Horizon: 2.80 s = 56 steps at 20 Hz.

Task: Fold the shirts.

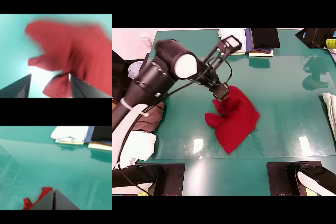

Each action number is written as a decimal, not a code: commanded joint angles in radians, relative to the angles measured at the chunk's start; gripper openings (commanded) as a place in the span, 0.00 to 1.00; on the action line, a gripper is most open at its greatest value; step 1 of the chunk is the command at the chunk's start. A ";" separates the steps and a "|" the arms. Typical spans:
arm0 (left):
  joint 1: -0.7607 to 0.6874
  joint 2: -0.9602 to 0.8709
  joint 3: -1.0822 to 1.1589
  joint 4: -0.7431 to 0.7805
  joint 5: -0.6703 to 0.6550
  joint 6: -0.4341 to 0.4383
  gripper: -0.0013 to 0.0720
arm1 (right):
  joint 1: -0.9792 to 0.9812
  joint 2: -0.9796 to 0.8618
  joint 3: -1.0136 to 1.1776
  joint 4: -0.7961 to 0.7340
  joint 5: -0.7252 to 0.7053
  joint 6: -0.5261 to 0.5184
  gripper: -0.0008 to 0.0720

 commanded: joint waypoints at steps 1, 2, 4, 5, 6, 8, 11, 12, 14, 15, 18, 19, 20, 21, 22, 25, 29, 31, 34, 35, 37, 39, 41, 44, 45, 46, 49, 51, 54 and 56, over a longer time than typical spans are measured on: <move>0.085 -0.041 -0.016 -0.012 -0.027 -0.034 0.78 | -0.001 -0.004 0.005 -0.001 0.039 0.000 0.04; 0.129 -0.042 -0.030 -0.022 -0.031 -0.049 0.78 | -0.001 -0.004 0.005 0.000 0.038 0.000 0.04; 0.205 -0.043 -0.108 -0.069 0.003 -0.055 0.78 | -0.001 -0.004 0.005 0.000 0.039 0.000 0.04; 0.227 -0.043 -0.164 -0.105 0.047 -0.054 0.78 | -0.001 -0.004 0.005 0.000 0.039 0.000 0.04; 0.243 -0.043 -0.230 -0.150 0.109 -0.053 0.78 | -0.001 -0.004 0.005 -0.001 0.040 0.000 0.04; 0.248 -0.061 -0.321 -0.204 0.201 -0.054 0.78 | -0.001 -0.004 0.005 -0.001 0.048 0.000 0.04; 0.247 -0.151 -0.332 -0.340 0.241 -0.053 0.78 | -0.001 -0.004 0.005 -0.001 0.059 0.000 0.04; 0.247 -0.177 -0.332 -0.378 0.258 -0.053 0.78 | 0.000 -0.005 0.005 -0.001 0.068 0.000 0.04; 0.246 -0.213 -0.331 -0.423 0.285 -0.052 0.78 | -0.001 -0.005 0.004 -0.001 0.080 0.000 0.04; 0.240 -0.228 -0.327 -0.430 0.290 -0.053 0.78 | -0.001 -0.005 0.005 -0.001 0.083 0.000 0.04; 0.209 -0.261 -0.322 -0.439 0.309 -0.052 0.78 | -0.001 -0.005 0.004 -0.001 0.083 0.000 0.04; 0.203 -0.269 -0.322 -0.439 0.312 -0.053 0.78 | 0.000 -0.005 0.004 -0.001 0.083 0.000 0.04; 0.198 -0.274 -0.323 -0.438 0.317 -0.053 0.78 | 0.000 -0.005 0.005 0.000 0.084 0.000 0.04; 0.196 -0.275 -0.323 -0.437 0.320 -0.053 0.78 | 0.000 -0.005 0.005 -0.001 0.088 0.000 0.04; 0.196 -0.279 -0.323 -0.437 0.319 -0.053 0.78 | 0.000 -0.005 0.004 -0.001 0.090 0.000 0.04; 0.196 -0.294 -0.323 -0.438 0.313 -0.054 0.78 | 0.000 -0.005 0.005 0.000 0.092 0.000 0.04; 0.196 -0.293 -0.320 -0.439 0.341 -0.052 0.06 | 0.000 -0.005 0.005 0.000 0.114 0.000 0.04; 0.208 -0.290 -0.273 -0.423 0.303 -0.052 0.05 | -0.001 -0.005 0.004 -0.011 0.149 0.000 0.04; 0.269 -0.249 -0.173 -0.351 0.229 -0.052 0.05 | -0.001 0.023 -0.088 -0.027 0.234 0.001 0.04; 0.293 -0.225 -0.154 -0.334 0.222 -0.052 0.05 | 0.002 0.047 -0.171 -0.036 0.242 0.011 0.04; 0.336 -0.172 -0.145 -0.304 0.222 -0.045 0.05 | 0.003 0.092 -0.378 -0.034 0.219 0.087 0.04; 0.363 -0.146 -0.145 -0.274 0.201 -0.045 0.05 | 0.005 0.113 -0.590 -0.024 0.186 0.125 0.05; 0.374 -0.150 -0.146 -0.254 0.160 -0.045 0.05 | 0.029 0.106 -0.770 0.023 0.136 0.126 0.42; 0.373 -0.153 -0.148 -0.232 0.148 -0.045 0.06 | 0.113 0.036 -0.930 0.210 -0.013 0.125 0.72; 0.373 -0.153 -0.148 -0.232 0.146 -0.045 0.05 | 0.156 0.000 -0.956 0.266 -0.077 0.126 0.71; 0.373 -0.153 -0.148 -0.232 0.142 -0.045 0.05 | 0.201 -0.039 -0.963 0.306 -0.126 0.131 0.71; 0.373 -0.154 -0.148 -0.229 0.134 -0.045 0.06 | 0.343 -0.171 -0.914 0.327 -0.217 0.170 0.71; 0.373 -0.154 -0.148 -0.227 0.118 -0.045 0.05 | 0.405 -0.254 -0.859 0.325 -0.236 0.181 0.69; 0.373 -0.154 -0.148 -0.204 0.096 -0.045 0.05 | 0.444 -0.369 -0.779 0.304 -0.208 0.204 0.63; 0.373 -0.154 -0.148 -0.194 0.082 -0.045 0.06 | 0.450 -0.417 -0.735 0.303 -0.193 0.203 0.57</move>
